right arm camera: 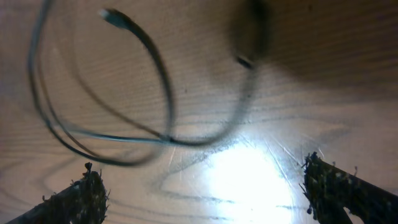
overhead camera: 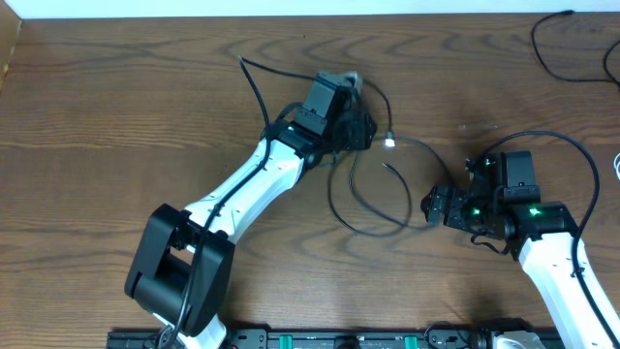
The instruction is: Untangle cables
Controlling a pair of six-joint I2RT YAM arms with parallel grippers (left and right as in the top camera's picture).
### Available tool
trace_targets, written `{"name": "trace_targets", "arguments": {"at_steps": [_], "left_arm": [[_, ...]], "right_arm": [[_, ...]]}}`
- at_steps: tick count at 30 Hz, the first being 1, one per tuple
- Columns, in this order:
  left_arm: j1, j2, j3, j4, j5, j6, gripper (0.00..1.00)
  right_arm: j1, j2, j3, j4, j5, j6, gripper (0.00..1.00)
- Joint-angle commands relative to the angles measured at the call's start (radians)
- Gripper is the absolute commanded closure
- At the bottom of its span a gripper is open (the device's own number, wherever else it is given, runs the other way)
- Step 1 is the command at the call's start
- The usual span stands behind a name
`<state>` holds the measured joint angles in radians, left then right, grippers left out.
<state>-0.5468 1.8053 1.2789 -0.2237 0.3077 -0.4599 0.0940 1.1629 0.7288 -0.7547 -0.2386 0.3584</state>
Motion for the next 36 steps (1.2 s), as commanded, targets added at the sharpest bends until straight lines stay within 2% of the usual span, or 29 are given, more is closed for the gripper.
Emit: {"name": "trace_targets", "arguments": {"at_steps": [1, 3, 6, 13, 16, 22, 24, 27, 29, 33, 36], "left_arm": [[0.008, -0.004, 0.018, -0.089, -0.169, 0.019, 0.36], [0.014, -0.01, 0.018, -0.145, -0.199, 0.023, 0.21], [0.027, -0.027, 0.018, -0.216, -0.201, 0.023, 0.12], [0.089, -0.111, 0.018, -0.393, -0.289, 0.021, 0.1], [0.136, -0.169, 0.018, -0.46, -0.347, -0.011, 0.1], [0.281, -0.31, 0.018, -0.534, -0.373, -0.042, 0.1], [0.327, -0.351, 0.018, -0.563, -0.373, -0.042, 0.09], [0.395, -0.41, 0.018, -0.625, -0.377, -0.042, 0.09], [0.438, -0.452, 0.017, -0.674, -0.393, -0.042, 0.09], [0.483, -0.529, 0.009, -0.737, -0.396, -0.042, 0.09], [0.487, -0.592, -0.009, -0.75, -0.399, -0.042, 0.09]], "right_arm": [[-0.002, 0.001, -0.007, -0.006, 0.0, -0.008, 0.01], [-0.002, 0.001, -0.007, -0.005, -0.004, -0.008, 0.01], [-0.001, 0.001, -0.007, 0.0, -0.008, -0.008, 0.01], [0.007, 0.003, -0.007, 0.043, -0.142, -0.008, 0.01], [0.064, 0.022, -0.007, 0.104, -0.153, -0.003, 0.01], [0.299, 0.145, -0.001, 0.281, 0.022, 0.117, 0.01], [0.357, 0.187, 0.011, 0.313, 0.11, 0.199, 0.01], [0.406, 0.243, 0.024, 0.376, 0.185, 0.306, 0.01], [0.423, 0.29, 0.033, 0.45, 0.187, 0.356, 0.05], [0.454, 0.388, 0.069, 0.564, 0.194, 0.371, 0.12], [0.476, 0.483, 0.137, 0.575, 0.233, 0.371, 0.15]]}}
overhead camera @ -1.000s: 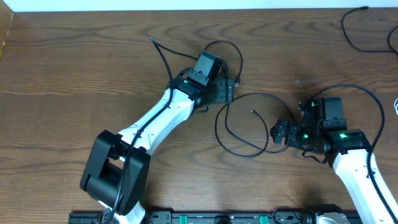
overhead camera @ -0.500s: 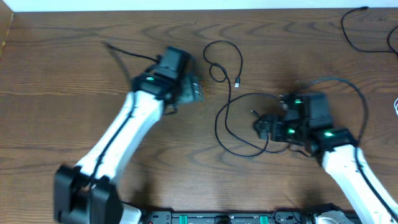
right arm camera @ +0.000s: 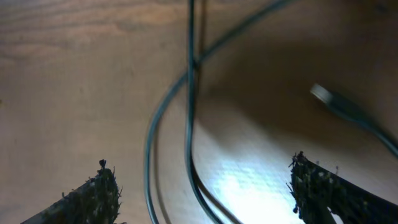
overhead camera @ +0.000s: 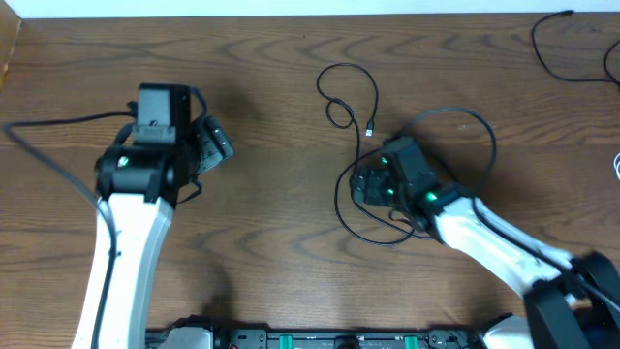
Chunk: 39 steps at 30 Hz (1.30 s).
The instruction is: Untangle cables
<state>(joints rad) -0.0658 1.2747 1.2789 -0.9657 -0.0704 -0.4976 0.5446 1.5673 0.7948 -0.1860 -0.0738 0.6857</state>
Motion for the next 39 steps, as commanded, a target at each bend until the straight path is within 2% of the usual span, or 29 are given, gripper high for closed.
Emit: {"name": "trace_targets", "arguments": {"at_steps": [1, 9, 15, 18, 20, 23, 27, 31, 36, 39], "left_arm": [[0.006, -0.086, -0.015, -0.013, -0.021, -0.005, 0.09], [0.006, -0.199, -0.019, -0.105, -0.028, -0.004, 0.09], [0.006, -0.227, -0.019, -0.153, -0.055, -0.005, 0.09], [0.006, -0.24, -0.019, -0.152, -0.054, -0.005, 0.09], [0.006, -0.25, -0.019, -0.155, -0.054, -0.005, 0.09], [0.006, -0.271, -0.019, -0.172, -0.054, -0.005, 0.09], [0.006, -0.306, -0.021, -0.201, -0.054, -0.005, 0.09], [0.006, -0.37, -0.059, -0.204, -0.054, -0.013, 0.09], [0.006, -0.462, -0.172, -0.204, -0.054, -0.101, 0.09], [0.006, -0.486, -0.217, -0.204, -0.054, -0.107, 0.09]], "right_arm": [[0.032, 0.109, 0.097, 0.003, 0.084, 0.043, 0.16], [0.061, 0.317, 0.308, -0.099, 0.236, 0.148, 0.31], [0.1, 0.39, 0.331, -0.094, 0.278, 0.221, 0.39], [0.13, 0.43, 0.331, -0.089, 0.312, 0.227, 0.41], [0.146, 0.455, 0.331, -0.084, 0.323, 0.226, 0.45], [0.157, 0.496, 0.331, -0.08, 0.32, 0.227, 0.6], [0.154, 0.522, 0.331, -0.089, 0.304, 0.226, 0.98], [0.136, 0.511, 0.331, -0.087, 0.303, 0.13, 0.99], [0.078, 0.436, 0.341, -0.108, 0.304, -0.107, 0.99], [0.026, 0.372, 0.361, -0.125, 0.304, -0.21, 0.99]]}}
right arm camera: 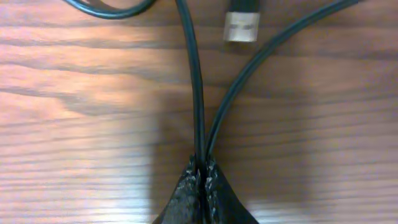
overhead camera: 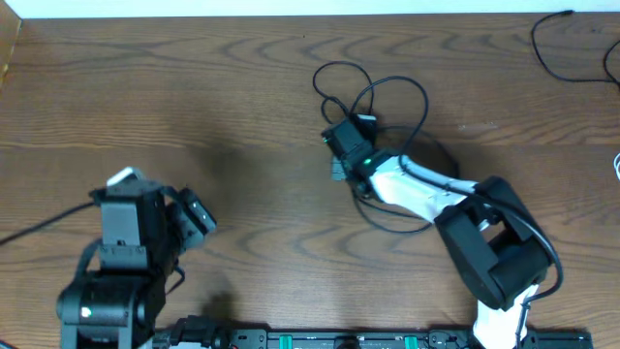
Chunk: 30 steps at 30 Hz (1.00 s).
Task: Untangle cables
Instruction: 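Carry the black cable up-right to the table's top-right edge with right gripper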
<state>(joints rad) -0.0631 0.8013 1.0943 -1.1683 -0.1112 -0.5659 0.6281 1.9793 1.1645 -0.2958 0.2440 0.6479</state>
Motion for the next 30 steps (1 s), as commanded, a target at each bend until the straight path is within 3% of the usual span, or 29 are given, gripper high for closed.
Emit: {"name": "trace_targets", "arguments": {"at_steps": [1, 6, 18, 23, 30], "left_arm": [[0.003, -0.012, -0.039, -0.003, -0.013, -0.038, 0.09], [0.003, 0.0, -0.046, -0.009, -0.013, -0.038, 0.09], [0.003, 0.002, -0.046, -0.009, -0.013, -0.038, 0.09], [0.003, 0.002, -0.046, -0.009, -0.013, -0.038, 0.09], [0.003, 0.002, -0.046, -0.009, -0.013, -0.038, 0.09]], "right_arm": [[-0.078, -0.062, -0.001, -0.014, -0.018, -0.205, 0.99], [-0.209, -0.174, 0.069, -0.042, -0.097, -0.393, 0.99], [-0.46, -0.214, 0.484, -0.276, -0.191, -0.579, 0.99], [-0.544, -0.21, 0.606, -0.227, -0.196, -0.593, 0.99], [-0.617, -0.163, 0.608, -0.057, -0.235, -0.599, 0.99]]}}
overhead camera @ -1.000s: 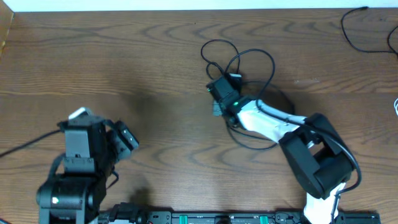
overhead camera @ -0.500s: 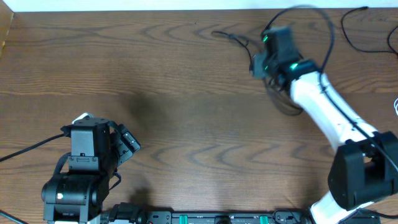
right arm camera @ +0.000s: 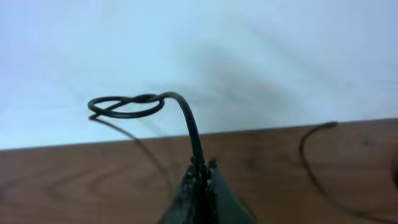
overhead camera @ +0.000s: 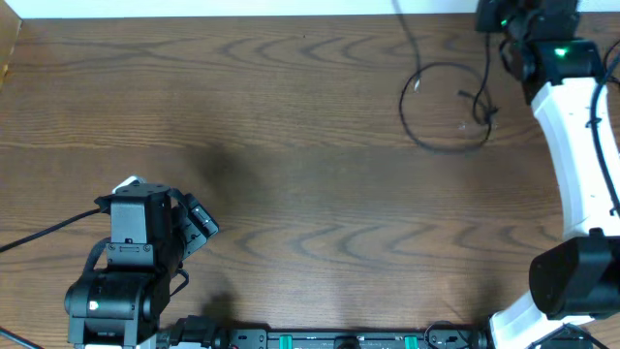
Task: Untangle cables
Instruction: 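Carry the black cable up-right to the table's top-right edge with right gripper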
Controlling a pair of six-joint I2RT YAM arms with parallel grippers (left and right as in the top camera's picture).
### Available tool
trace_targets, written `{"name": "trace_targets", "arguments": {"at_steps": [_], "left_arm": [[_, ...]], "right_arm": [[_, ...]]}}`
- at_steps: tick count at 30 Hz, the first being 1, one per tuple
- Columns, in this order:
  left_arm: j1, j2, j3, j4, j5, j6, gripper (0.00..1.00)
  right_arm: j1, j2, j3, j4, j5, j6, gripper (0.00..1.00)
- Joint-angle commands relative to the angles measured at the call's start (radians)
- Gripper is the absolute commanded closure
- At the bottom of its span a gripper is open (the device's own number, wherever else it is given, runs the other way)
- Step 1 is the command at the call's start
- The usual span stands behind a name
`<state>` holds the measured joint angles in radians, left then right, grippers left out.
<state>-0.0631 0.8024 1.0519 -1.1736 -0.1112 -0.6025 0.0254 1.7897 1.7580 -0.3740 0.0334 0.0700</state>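
Observation:
A thin black cable [overhead camera: 404,109] lies in a loop on the wooden table [overhead camera: 291,145] at the back right, with a pale connector tip [overhead camera: 417,85] on its left side. One strand runs from it to the table's far edge. My right gripper [overhead camera: 487,17] is at that far right corner, and in the right wrist view it [right arm camera: 200,167] is shut on the black cable [right arm camera: 186,124]. The cable rises from the fingertips and curls into a small loop against the white wall. My left gripper [overhead camera: 201,220] rests near the front left, open and holding nothing.
A white wall [right arm camera: 249,56] stands just past the table's far edge. Another dark cable [right arm camera: 308,162] curves on the wood to the right of my right gripper. The left arm's base [overhead camera: 111,301] fills the front left corner.
My right gripper, shut on the cable, has moved from the middle of the table to the far right corner. The cable loop has shifted right with it. The left arm has barely moved.
At first my left gripper was at the tangle in the middle and my right gripper stood open to its right. Then the left arm was back at the left and the right gripper was open over the loops. It then shut on two strands, and now holds the cable at the far corner.

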Motion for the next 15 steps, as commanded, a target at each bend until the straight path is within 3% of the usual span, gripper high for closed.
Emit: {"name": "trace_targets", "arguments": {"at_steps": [1, 6, 12, 15], "left_arm": [[0.003, 0.001, -0.003, -0.004, -0.013, -0.002, 0.09], [0.003, 0.001, -0.003, -0.004, -0.013, -0.002, 0.09], [0.003, 0.001, -0.003, -0.004, -0.013, -0.002, 0.09], [0.003, 0.001, -0.003, -0.004, -0.013, -0.002, 0.09]], "right_arm": [[-0.02, 0.049, 0.015, 0.023, -0.021, -0.031, 0.99], [-0.068, 0.278, 0.015, 0.031, 0.135, -0.04, 0.99], [-0.106, 0.446, 0.015, -0.004, 0.14, -0.029, 0.98], [-0.116, 0.486, 0.015, -0.005, 0.139, -0.011, 0.85]]}}
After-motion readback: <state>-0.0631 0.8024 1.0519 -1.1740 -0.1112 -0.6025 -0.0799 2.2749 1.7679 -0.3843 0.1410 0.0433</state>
